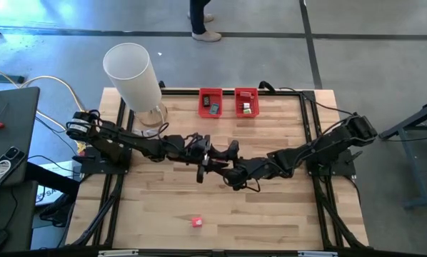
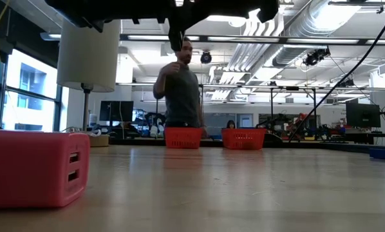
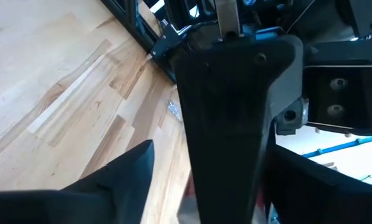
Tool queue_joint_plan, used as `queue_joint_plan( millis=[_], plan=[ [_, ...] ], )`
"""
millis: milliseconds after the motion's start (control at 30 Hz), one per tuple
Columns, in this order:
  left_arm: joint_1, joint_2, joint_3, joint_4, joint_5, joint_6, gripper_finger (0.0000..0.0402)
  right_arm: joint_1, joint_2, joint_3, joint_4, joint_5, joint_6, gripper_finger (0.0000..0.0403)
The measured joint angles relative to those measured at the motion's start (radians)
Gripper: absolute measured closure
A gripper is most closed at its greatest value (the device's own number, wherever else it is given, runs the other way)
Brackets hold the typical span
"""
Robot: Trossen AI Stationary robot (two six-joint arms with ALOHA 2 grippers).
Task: Pick & Place Office items
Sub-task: Put the pink white charger adapter into the right red bin
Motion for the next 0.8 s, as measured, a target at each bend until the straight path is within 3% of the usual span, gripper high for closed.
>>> queue_joint_plan(
  millis=[500, 800],
  plan=[
    [-0.003, -0.001, 0.001, -0.002, 0.001, -0.004, 0.0265, 0.0, -0.001, 0.0, 0.023, 0.001, -0.028, 0.0277],
    [-0.003, -0.001, 0.001, -0.001, 0.001, -0.002, 0.0265, 0.0, -0.001, 0.0, 0.022, 0.001, -0.04, 0.0278]
  ],
)
